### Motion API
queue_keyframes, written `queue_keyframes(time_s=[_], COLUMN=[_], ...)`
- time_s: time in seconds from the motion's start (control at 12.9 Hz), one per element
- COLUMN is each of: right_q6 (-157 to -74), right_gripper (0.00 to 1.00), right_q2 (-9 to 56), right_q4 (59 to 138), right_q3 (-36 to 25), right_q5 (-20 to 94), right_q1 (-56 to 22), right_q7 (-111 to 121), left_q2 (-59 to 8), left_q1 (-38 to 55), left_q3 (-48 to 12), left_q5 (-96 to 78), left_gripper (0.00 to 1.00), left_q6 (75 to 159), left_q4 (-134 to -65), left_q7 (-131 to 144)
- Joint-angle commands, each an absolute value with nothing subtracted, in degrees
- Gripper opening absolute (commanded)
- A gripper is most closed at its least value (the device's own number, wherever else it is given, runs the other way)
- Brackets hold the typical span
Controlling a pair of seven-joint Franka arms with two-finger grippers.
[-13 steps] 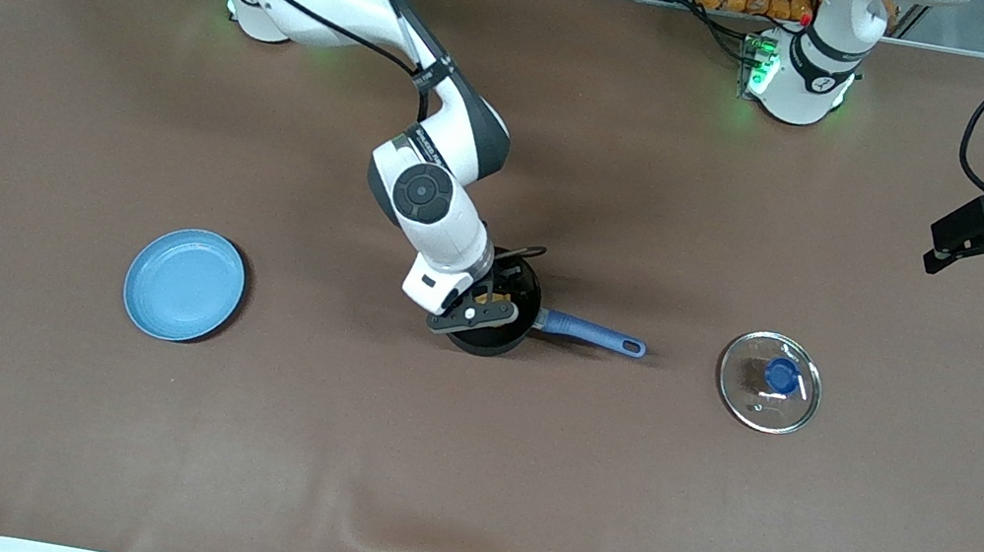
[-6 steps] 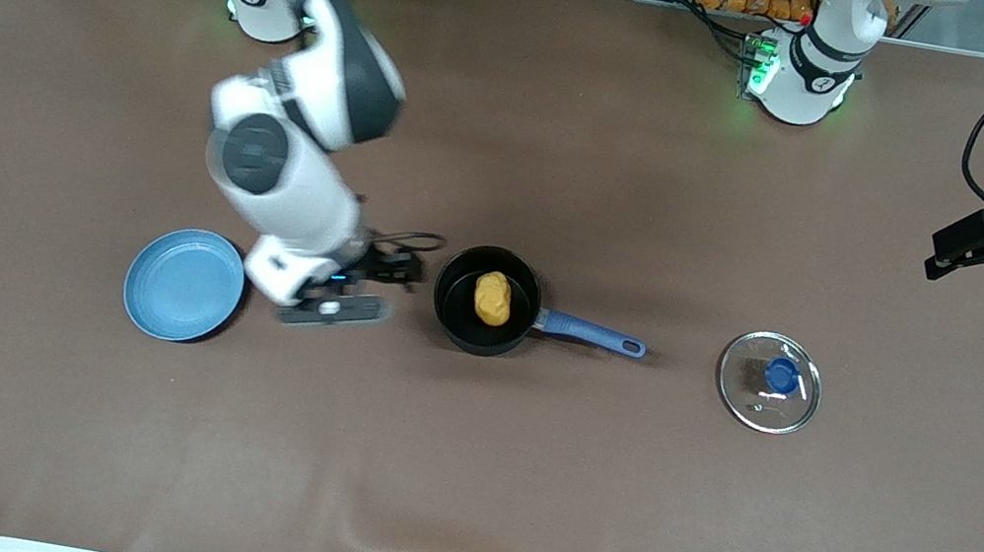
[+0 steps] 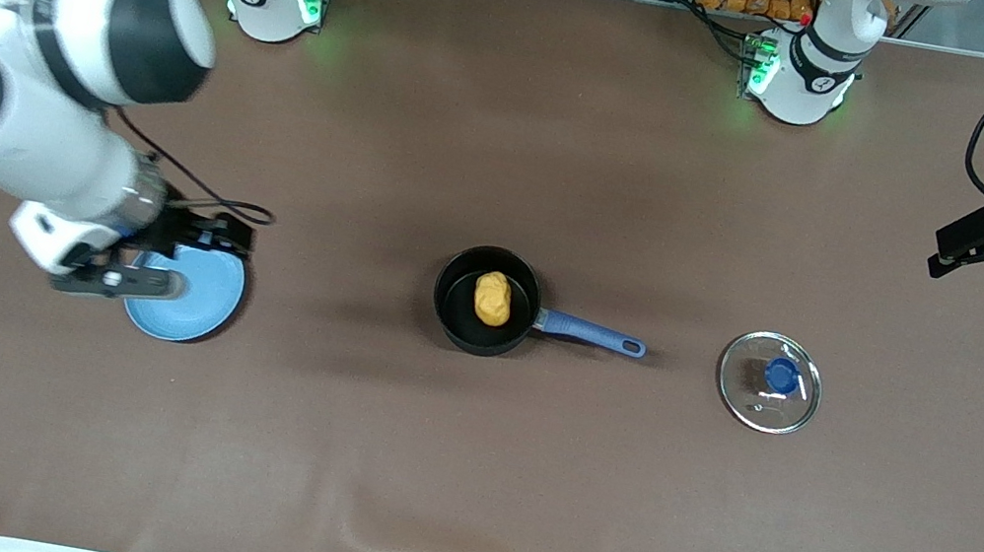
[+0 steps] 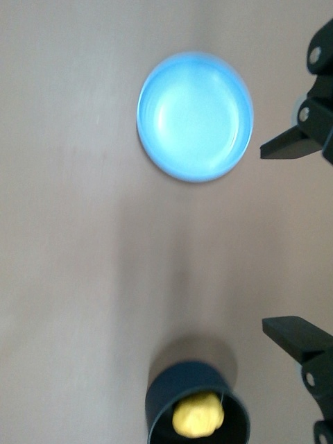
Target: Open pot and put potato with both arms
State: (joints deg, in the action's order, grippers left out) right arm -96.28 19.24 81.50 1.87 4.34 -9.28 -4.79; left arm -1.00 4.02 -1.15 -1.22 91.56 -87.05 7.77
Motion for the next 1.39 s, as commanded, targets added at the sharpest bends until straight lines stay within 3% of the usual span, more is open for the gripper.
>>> queue_keyframes(time_s=[0.0,0.23,0.7,1.31], right_q6=[-90.7,-87.9,-83.7,-83.3], right_gripper=[1.0,1.0,1.0,1.0], right_q2=[15.9,12.8,7.9,7.9], right_q4=[80.9,80.9,80.9,80.9], right_q3=[-4.3,-7.6,-5.3,-4.6], right_q5=[4.2,3.5,0.2,0.0], right_q1=[-9.2,-8.8,-3.3,-3.3], right_q7=[2.3,4.1,4.5,4.5], left_q2=[-1.3,-1.3,-1.4,1.0], left_q1=[3.2,3.1,3.3,3.0], left_q3=[-1.5,-1.4,-1.5,-1.5], left_q5=[-2.5,-2.6,-2.1,-2.6], left_gripper=[1.0,1.0,1.0,1.0], left_q6=[90.4,90.6,90.5,86.6], left_q4=[-86.1,-86.1,-86.0,-87.8], left_q7=[8.1,7.7,7.1,7.5])
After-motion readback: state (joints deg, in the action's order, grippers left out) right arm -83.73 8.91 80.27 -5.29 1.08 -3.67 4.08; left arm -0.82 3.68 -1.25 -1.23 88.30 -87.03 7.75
